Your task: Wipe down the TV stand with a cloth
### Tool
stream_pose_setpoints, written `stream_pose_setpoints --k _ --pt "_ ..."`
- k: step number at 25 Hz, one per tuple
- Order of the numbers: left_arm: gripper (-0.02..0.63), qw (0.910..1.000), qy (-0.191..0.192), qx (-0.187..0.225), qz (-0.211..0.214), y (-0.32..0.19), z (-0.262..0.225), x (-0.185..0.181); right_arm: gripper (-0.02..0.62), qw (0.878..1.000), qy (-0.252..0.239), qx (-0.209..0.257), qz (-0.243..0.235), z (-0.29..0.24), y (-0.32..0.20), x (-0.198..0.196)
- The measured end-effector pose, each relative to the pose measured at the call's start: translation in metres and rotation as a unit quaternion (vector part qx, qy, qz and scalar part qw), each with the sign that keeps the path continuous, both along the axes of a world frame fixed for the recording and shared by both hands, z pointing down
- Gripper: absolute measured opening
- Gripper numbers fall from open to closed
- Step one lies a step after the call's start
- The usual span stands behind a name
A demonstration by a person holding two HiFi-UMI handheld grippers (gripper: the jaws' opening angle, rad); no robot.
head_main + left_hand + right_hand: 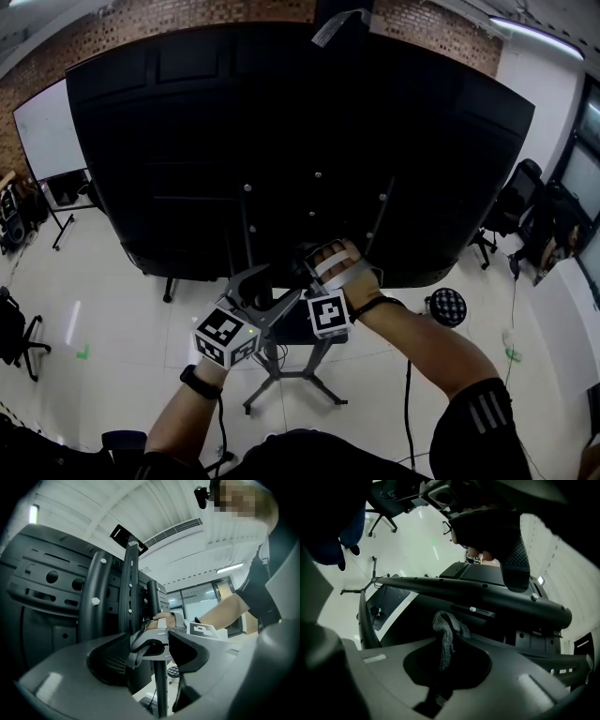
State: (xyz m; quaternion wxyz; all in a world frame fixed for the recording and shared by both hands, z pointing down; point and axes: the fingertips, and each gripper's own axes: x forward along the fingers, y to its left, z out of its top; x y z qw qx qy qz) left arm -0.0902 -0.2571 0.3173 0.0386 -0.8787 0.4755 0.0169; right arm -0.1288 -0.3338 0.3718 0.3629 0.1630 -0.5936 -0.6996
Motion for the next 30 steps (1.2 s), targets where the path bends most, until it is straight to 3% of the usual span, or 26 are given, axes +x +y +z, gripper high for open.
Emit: stream_pose_setpoints --k 6,10,15,19,25,30 --pt "0.282 0.9999 0.002 -0.015 -0.001 0.0 0.014 0.001 0.018 1.0 -0.016 0.0 0.0 0.012 -0.001 -0.003" --pt "0.283 0.9998 0.005 -0.019 -0.002 0.0 0.017 0.002 0.018 0.998 0.035 -0.044 0.024 0.035 0.001 0.012" --pt "0.283 1.0 0.006 -0.008 0.002 -0.001 0.006 0.005 0.018 0.994 -0.037 -0.104 0.005 0.005 0.029 0.027" --pt "0.284 0.9998 0.001 0.018 0.013 0.001 -0.014 0.019 0.018 0.988 -0.116 -0.101 -0.007 -0.049 0.044 0.052" --pt "0.283 0.9981 0.005 0.043 0.043 0.001 -0.049 0.053 0.02 0.966 -0.239 -0.095 -0.002 -0.136 0.034 0.112" --pt "0.282 0.9962 0.003 0.064 0.059 -0.015 -0.072 0.078 0.02 0.951 -0.3 -0.078 0.02 -0.179 0.005 0.155"
